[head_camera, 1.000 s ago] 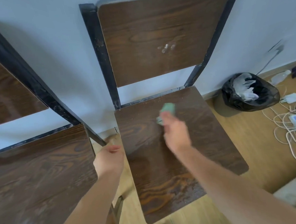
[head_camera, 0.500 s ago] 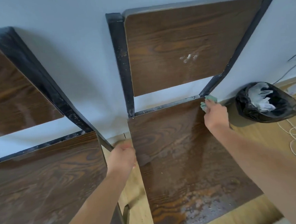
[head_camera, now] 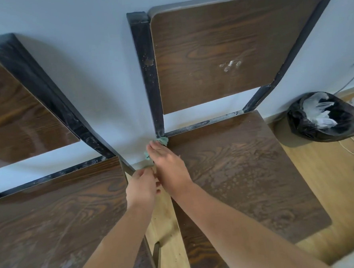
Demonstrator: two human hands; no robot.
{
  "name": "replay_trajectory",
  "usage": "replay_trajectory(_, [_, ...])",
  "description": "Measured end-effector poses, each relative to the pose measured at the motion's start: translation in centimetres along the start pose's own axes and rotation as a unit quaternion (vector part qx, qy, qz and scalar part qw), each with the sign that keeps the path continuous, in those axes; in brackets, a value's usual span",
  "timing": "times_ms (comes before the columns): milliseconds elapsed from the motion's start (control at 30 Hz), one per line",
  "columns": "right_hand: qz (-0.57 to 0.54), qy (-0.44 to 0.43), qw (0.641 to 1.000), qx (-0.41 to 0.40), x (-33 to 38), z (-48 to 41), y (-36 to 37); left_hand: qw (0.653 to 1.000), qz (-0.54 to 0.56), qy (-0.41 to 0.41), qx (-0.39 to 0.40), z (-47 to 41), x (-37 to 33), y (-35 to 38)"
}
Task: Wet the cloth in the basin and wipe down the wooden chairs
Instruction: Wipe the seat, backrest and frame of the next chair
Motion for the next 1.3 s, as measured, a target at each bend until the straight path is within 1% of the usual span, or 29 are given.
replay_trajectory(100, [0.007, -0.009, 1.0, 0.028, -0.7, -0.4, -0.3, 1.0, 0.004, 0.007, -0.002, -0.1, -0.6, 0.3])
replay_trajectory(200, [-0.017, -0.05, 0.997, 0.049, 0.2, 0.6, -0.7, 1.0, 0.002, -0.006, -0.019, 0.0, -0.6, -0.2])
replay_trajectory(267, [-0.023, -0.086, 0.994, 0.07, 0.5, 3.2, -0.7, 0.998, -0.031, -0.031, -0.04, 0.2, 0.1, -1.2])
replay_trajectory(300, [-0.023, -0.096, 0.992, 0.079, 0.3, 4.9, -0.7, 0.996, -0.064, -0.04, -0.039, 0.5, 0.4, -1.6])
replay_trajectory(367, [-0.024, -0.096, 0.992, 0.084, -0.6, 8.8, -0.5, 0.99, -0.136, -0.043, -0.013, 0.7, 1.1, -1.7])
replay_trajectory(400, [-0.03, -0.094, 0.992, 0.084, -1.0, 10.9, -0.2, 0.989, -0.146, -0.037, 0.002, 0.9, 1.3, -1.5])
replay_trajectory(533, [-0.048, -0.118, 0.987, 0.102, -0.8, 19.4, 1.3, 0.994, -0.097, -0.024, 0.046, 1.8, 2.2, 0.0])
replay_trajectory(667, [-0.054, -0.144, 0.979, 0.136, -2.0, 25.8, 0.7, 0.996, -0.071, -0.031, 0.051, 2.5, 3.9, 0.9])
replay_trajectory(700, [-0.042, -0.125, 0.983, 0.129, -3.4, 26.7, -0.3, 0.996, -0.072, -0.031, 0.049, 2.7, 4.4, 1.0])
replay_trajectory(733, [-0.024, -0.088, 0.991, 0.1, -5.4, 27.4, -1.9, 0.996, -0.07, -0.032, 0.047, 2.9, 4.9, 1.2])
replay_trajectory(767, [-0.009, -0.028, 0.998, 0.049, -8.0, 28.0, -3.9, 0.996, -0.067, -0.032, 0.045, 3.2, 5.3, 1.2])
replay_trajectory(800, [-0.003, 0.051, 0.999, -0.018, -11.0, 28.6, -6.0, 0.996, -0.066, -0.031, 0.043, 3.4, 5.7, 1.2])
replay_trajectory(833, [-0.002, 0.14, 0.986, -0.089, -14.0, 29.5, -8.0, 0.996, -0.068, -0.029, 0.039, 3.7, 6.0, 1.1])
replay_trajectory(867, [0.007, 0.218, 0.965, -0.147, -16.3, 30.5, -9.3, 0.997, -0.07, -0.026, 0.035, 3.9, 6.3, 1.0])
replay_trajectory(900, [0.021, 0.269, 0.944, -0.191, -17.2, 31.1, -9.8, 0.997, -0.07, -0.021, 0.032, 4.2, 6.5, 1.0])
replay_trajectory(933, [0.035, 0.291, 0.931, -0.219, -16.9, 31.2, -9.5, 0.997, -0.07, -0.018, 0.029, 4.3, 6.6, 0.9])
replay_trajectory(967, [0.042, 0.291, 0.928, -0.229, -15.6, 30.8, -8.5, 0.997, -0.072, -0.016, 0.027, 4.4, 6.7, 0.9])
replay_trajectory(1000, [0.037, 0.277, 0.935, -0.218, -13.6, 30.1, -7.0, 0.997, -0.075, -0.013, 0.027, 4.5, 6.8, 1.0])
replay_trajectory(1033, [0.025, 0.242, 0.951, -0.188, -11.2, 29.2, -5.1, 0.997, -0.077, -0.012, 0.026, 4.6, 6.9, 1.0])
replay_trajectory(1100, [0.005, 0.125, 0.987, -0.1, -5.7, 27.8, -1.0, 0.996, -0.088, -0.011, 0.021, 4.8, 7.0, 1.1])
replay_trajectory(1133, [0.006, 0.059, 0.996, -0.06, -3.3, 27.5, 0.4, 0.995, -0.099, -0.008, 0.019, 4.9, 6.9, 1.1])
replay_trajectory(1200, [0.007, -0.039, 0.999, -0.004, -1.1, 27.6, 1.5, 0.992, -0.125, -0.003, 0.015, 5.0, 6.8, 1.1])
replay_trajectory(1233, [0.013, -0.065, 0.998, 0.009, -1.5, 27.6, 1.0, 0.991, -0.136, 0.001, 0.015, 5.0, 6.6, 1.1])
replay_trajectory(1267, [0.023, -0.069, 0.997, 0.012, -2.8, 27.7, 0.2, 0.989, -0.145, 0.003, 0.014, 5.0, 6.5, 1.0])
replay_trajectory(1300, [0.037, -0.048, 0.998, 0.0, -4.7, 27.9, -1.1, 0.988, -0.155, 0.006, 0.011, 5.0, 6.3, 1.0])
Point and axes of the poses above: each hand's wrist, its own z-axis away from the middle knuckle, its own y-axis out of the palm, x = y × z, the point moved 8 cm from there along -z, towards the middle knuckle, and after that the axes turned 3 degrees about x, right-handed, at the moved point
